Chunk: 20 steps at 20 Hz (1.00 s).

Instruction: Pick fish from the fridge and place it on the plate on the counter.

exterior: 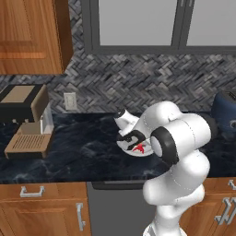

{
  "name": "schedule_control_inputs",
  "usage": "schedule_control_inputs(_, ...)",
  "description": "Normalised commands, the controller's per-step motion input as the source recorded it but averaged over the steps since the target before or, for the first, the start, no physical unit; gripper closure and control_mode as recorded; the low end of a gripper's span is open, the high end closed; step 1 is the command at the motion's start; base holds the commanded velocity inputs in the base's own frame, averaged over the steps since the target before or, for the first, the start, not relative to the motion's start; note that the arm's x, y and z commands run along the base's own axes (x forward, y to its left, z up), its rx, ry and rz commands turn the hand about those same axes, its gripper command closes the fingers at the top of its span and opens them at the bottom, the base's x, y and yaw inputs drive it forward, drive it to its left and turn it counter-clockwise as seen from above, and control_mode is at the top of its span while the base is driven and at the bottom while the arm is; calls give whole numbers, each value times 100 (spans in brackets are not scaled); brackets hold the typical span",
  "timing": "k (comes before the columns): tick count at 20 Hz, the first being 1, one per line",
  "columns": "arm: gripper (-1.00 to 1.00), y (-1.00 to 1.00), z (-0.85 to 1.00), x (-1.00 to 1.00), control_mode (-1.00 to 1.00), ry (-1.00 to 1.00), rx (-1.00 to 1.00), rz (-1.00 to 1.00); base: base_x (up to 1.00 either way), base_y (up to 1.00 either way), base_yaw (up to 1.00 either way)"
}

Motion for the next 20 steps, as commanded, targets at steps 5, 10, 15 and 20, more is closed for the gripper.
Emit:
schedule_control_inputs(5, 100, 0, -29, 21, -100, 4, 0, -5, 0, 0, 0)
schedule_control_inputs(10, 100, 0, -6, 19, -100, 1, 0, -6, 0, 0, 0)
schedule_control_inputs(15, -100, 0, 1, 17, -100, 0, 0, -7, 0, 0, 0)
schedule_control_inputs(20, -100, 0, 10, 0, -100, -7, 2, -5, 0, 0, 0)
